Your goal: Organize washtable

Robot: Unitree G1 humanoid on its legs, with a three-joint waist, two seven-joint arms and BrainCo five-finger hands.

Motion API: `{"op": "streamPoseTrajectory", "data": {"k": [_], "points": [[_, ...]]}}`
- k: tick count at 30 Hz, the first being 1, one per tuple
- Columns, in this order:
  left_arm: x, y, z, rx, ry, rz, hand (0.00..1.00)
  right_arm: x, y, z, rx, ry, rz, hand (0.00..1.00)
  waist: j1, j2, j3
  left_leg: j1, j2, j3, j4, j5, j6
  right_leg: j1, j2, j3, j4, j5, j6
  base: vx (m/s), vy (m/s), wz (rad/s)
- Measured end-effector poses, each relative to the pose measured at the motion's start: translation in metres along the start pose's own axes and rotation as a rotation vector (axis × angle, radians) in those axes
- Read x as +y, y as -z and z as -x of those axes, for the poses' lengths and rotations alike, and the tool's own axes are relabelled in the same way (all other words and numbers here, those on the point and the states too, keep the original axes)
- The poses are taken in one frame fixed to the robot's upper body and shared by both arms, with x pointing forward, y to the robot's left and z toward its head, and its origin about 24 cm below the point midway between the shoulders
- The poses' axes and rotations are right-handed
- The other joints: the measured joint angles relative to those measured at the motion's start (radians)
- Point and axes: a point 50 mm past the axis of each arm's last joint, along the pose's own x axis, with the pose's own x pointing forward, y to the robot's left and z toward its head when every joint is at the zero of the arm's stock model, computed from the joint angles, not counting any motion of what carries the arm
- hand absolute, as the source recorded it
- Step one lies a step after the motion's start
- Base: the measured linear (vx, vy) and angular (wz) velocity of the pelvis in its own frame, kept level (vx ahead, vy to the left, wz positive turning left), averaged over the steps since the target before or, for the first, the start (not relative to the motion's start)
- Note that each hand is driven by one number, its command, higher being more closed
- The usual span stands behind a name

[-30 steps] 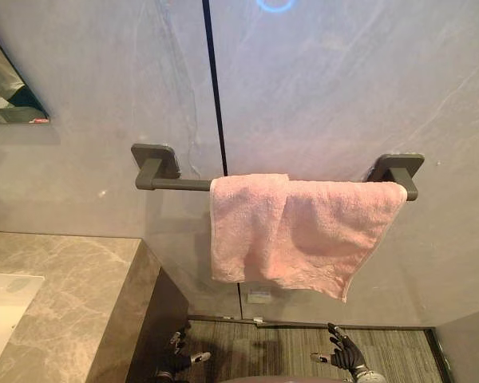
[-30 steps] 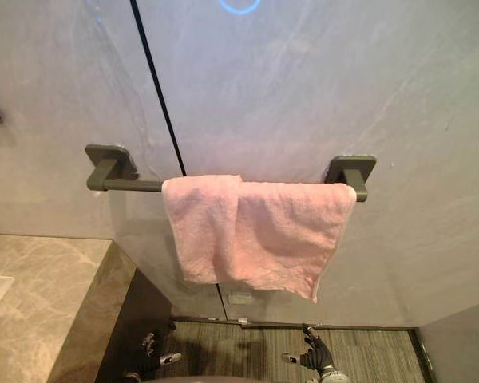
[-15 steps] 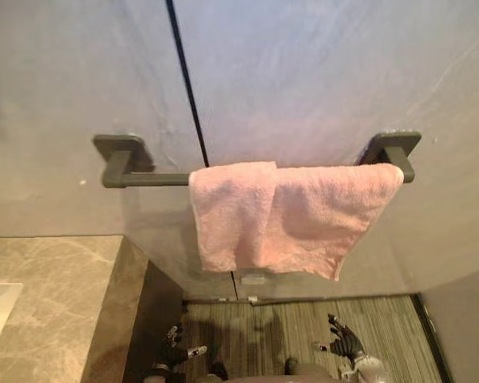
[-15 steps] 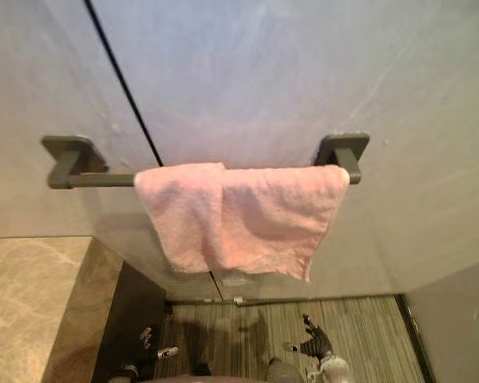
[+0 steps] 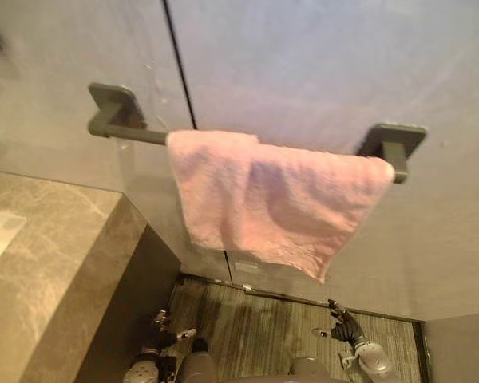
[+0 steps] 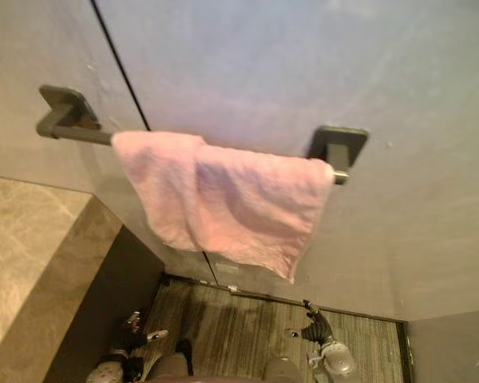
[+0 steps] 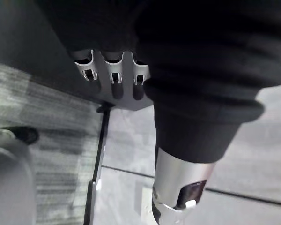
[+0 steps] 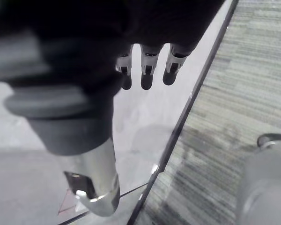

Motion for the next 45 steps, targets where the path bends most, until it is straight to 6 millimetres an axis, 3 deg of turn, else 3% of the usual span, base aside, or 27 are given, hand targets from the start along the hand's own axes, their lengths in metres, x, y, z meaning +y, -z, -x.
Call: {"op": "streamPoseTrajectory", "data": {"k": [1, 2, 3, 4, 5, 6, 7, 8, 9, 11, 12, 14, 15, 17, 21, 26, 34, 38, 41, 43, 44, 45], "points": [[-0.009, -0.001, -0.002, 0.003, 0.018, 0.015, 0.0, -0.004, 0.002, 0.001, 0.007, 0.008, 0.003, 0.0, -0.012, 0.02, 0.012, -0.007, 0.019, -0.032, -0.012, 0.033, -0.003, 0.012, 0.02, -0.041, 0.002, 0.003, -0.006, -0.22, -0.353, 1.29], [-0.019, 0.001, -0.001, 0.009, 0.048, 0.019, 0.0, -0.004, 0.008, 0.004, 0.022, 0.019, -0.001, 0.0, -0.022, 0.031, 0.015, -0.011, 0.026, -0.046, -0.066, 0.12, 0.02, 0.025, 0.038, -0.112, 0.012, 0.005, -0.011, -0.2, -0.244, 1.25], [-0.021, 0.001, -0.001, 0.009, 0.058, 0.014, 0.0, -0.004, 0.01, 0.005, 0.028, 0.024, -0.003, 0.0, -0.023, 0.033, 0.016, -0.008, 0.031, -0.036, -0.093, 0.162, 0.025, 0.023, 0.044, -0.13, 0.014, 0.009, -0.027, -0.32, -0.313, 1.2], [-0.024, 0.001, -0.001, 0.01, 0.07, 0.006, 0.0, -0.004, 0.01, 0.006, 0.029, 0.029, -0.003, 0.0, -0.021, 0.037, 0.018, 0.001, 0.039, -0.002, -0.167, 0.265, 0.024, 0.022, 0.058, -0.165, 0.0, 0.02, -0.077, -0.27, -0.221, 0.71], [-0.027, -0.001, -0.002, 0.006, 0.08, 0.003, 0.0, -0.007, 0.009, 0.005, 0.027, 0.04, 0.002, 0.0, -0.022, 0.044, 0.024, -0.002, 0.044, 0.028, -0.184, 0.292, 0.031, 0.021, 0.064, -0.196, -0.012, 0.035, -0.102, -0.31, -0.227, 0.75], [-0.027, 0.001, -0.001, 0.013, 0.08, 0.003, 0.0, -0.006, 0.005, 0.003, 0.014, 0.049, -0.008, 0.0, -0.02, 0.037, 0.029, -0.009, 0.031, 0.076, -0.111, 0.232, 0.012, 0.015, 0.051, -0.23, -0.019, 0.053, -0.126, -0.28, -0.149, 0.84], [-0.026, -0.001, -0.002, 0.01, 0.08, -0.001, 0.0, -0.007, 0.003, 0.002, 0.007, 0.058, -0.022, 0.0, -0.024, 0.032, 0.03, -0.017, -0.008, 0.109, 0.036, 0.112, 0.055, 0.017, 0.022, -0.268, -0.033, 0.074, -0.132, -0.22, -0.115, 0.69], [-0.026, -0.001, -0.002, 0.009, 0.081, -0.001, 0.0, -0.007, 0.003, 0.002, 0.007, 0.058, -0.023, 0.0, -0.025, 0.032, 0.03, -0.017, -0.01, 0.113, 0.052, 0.101, 0.054, 0.018, 0.02, -0.27, -0.037, 0.078, -0.133, -0.26, -0.081, 0.68], [-0.027, -0.003, -0.003, 0.004, 0.081, 0.0, 0.0, -0.007, 0.004, 0.003, 0.012, 0.059, -0.03, 0.0, -0.025, 0.036, 0.028, -0.001, -0.027, 0.149, 0.172, 0.004, 0.059, 0.029, 0.007, -0.298, -0.085, 0.117, -0.127, -0.16, -0.009, 0.39], [-0.027, -0.001, -0.002, 0.008, 0.082, 0.001, 0.0, -0.006, 0.007, 0.004, 0.021, 0.06, -0.036, 0.0, -0.026, 0.052, 0.02, 0.092, -0.051, 0.168, 0.188, -0.087, 0.06, 0.071, 0.005, -0.331, -0.172, 0.178, -0.112, -0.15, 0.074, 0.68], [-0.028, -0.001, -0.002, 0.011, 0.082, 0.004, 0.0, -0.007, 0.011, 0.006, 0.034, 0.07, -0.053, 0.0, -0.028, 0.066, 0.012, 0.153, -0.059, 0.183, 0.094, -0.097, 0.066, 0.08, 0.009, -0.35, -0.2, 0.195, -0.101, -0.1, 0.119, 0.7], [-0.028, -0.001, -0.002, 0.013, 0.08, 0.007, 0.0, -0.002, 0.016, 0.007, 0.052, 0.07, -0.08, 0.0, -0.029, 0.087, 0.002, 0.211, -0.068, 0.182, -0.064, -0.09, 0.076, 0.09, 0.025, -0.371, -0.252, 0.231, -0.084, -0.16, 0.135, 0.43], [-0.024, 0.0, -0.002, 0.02, 0.069, 0.007, 0.0, 0.004, 0.014, 0.005, 0.053, 0.057, -0.096, 0.0, -0.024, 0.074, -0.004, 0.228, -0.083, 0.181, -0.137, -0.055, 0.098, 0.11, 0.028, -0.376, -0.305, 0.271, -0.081, -0.15, 0.129, 0.24], [-0.02, 0.005, 0.0, 0.035, 0.059, 0.003, 0.0, 0.009, 0.013, 0.004, 0.051, 0.05, -0.109, 0.0, -0.022, 0.063, -0.01, 0.235, -0.099, 0.177, -0.179, -0.025, 0.11, 0.128, 0.027, -0.378, -0.365, 0.314, -0.072, -0.13, 0.099, 0.08], [-0.017, 0.022, 0.008, 0.099, 0.052, -0.003, 0.0, 0.013, 0.021, 0.007, 0.09, 0.043, -0.118, 0.0, -0.025, 0.071, -0.021, 0.274, -0.124, 0.176, -0.252, 0.011, 0.122, 0.157, 0.021, -0.37, -0.421, 0.359, -0.067, -0.13, 0.07, -0.04], [-0.016, 0.033, 0.011, 0.145, 0.048, -0.004, 0.0, 0.015, 0.039, 0.013, 0.168, 0.051, -0.146, 0.0, -0.025, 0.074, -0.041, 0.292, -0.126, 0.171, -0.297, 0.039, 0.116, 0.157, 0.028, -0.37, -0.438, 0.366, -0.065, -0.05, 0.009, 0.0], [-0.01, 0.037, 0.012, 0.165, 0.021, -0.003, 0.0, 0.015, 0.046, 0.014, 0.201, 0.056, -0.154, 0.0, -0.025, 0.057, -0.054, 0.315, -0.123, 0.151, -0.315, 0.049, 0.12, 0.182, 0.044, -0.379, -0.457, 0.373, -0.071, 0.02, -0.009, 0.03], [-0.008, 0.034, 0.01, 0.155, 0.012, -0.001, 0.0, 0.015, 0.042, 0.012, 0.191, 0.059, -0.152, 0.0, -0.025, 0.042, -0.047, 0.289, -0.125, 0.114, -0.308, 0.057, 0.121, 0.189, 0.044, -0.419, -0.458, 0.369, -0.077, 0.03, -0.016, 0.26], [-0.004, 0.024, 0.005, 0.117, -0.002, 0.005, 0.0, 0.011, 0.032, 0.005, 0.161, 0.076, -0.147, 0.0, -0.021, 0.021, -0.009, 0.174, -0.132, 0.056, -0.215, 0.064, 0.115, 0.139, 0.023, -0.488, -0.397, 0.334, -0.082, -0.07, -0.019, 0.72], [-0.004, 0.015, 0.002, 0.086, -0.002, 0.009, 0.0, 0.008, 0.022, -0.001, 0.133, 0.091, -0.143, 0.0, -0.006, 0.014, 0.008, 0.089, -0.14, 0.048, -0.163, 0.108, 0.107, 0.078, 0.006, -0.527, -0.339, 0.312, -0.095, -0.1, -0.016, 0.91], [-0.007, 0.011, 0.001, 0.066, 0.007, 0.009, 0.0, 0.007, 0.018, -0.003, 0.122, 0.1, -0.148, 0.0, 0.003, 0.01, 0.008, 0.046, -0.15, 0.04, -0.189, 0.174, 0.105, 0.048, 0.002, -0.543, -0.336, 0.309, -0.12, -0.11, -0.034, 1.07], [-0.006, 0.006, -0.001, 0.052, 0.005, 0.008, 0.0, 0.006, 0.015, -0.004, 0.112, 0.105, -0.156, 0.0, 0.006, -0.001, 0.025, 0.053, -0.146, 0.084, -0.189, 0.173, 0.118, 0.05, -0.026, -0.599, -0.357, 0.324, -0.127, -0.13, -0.019, 1.09]]}}
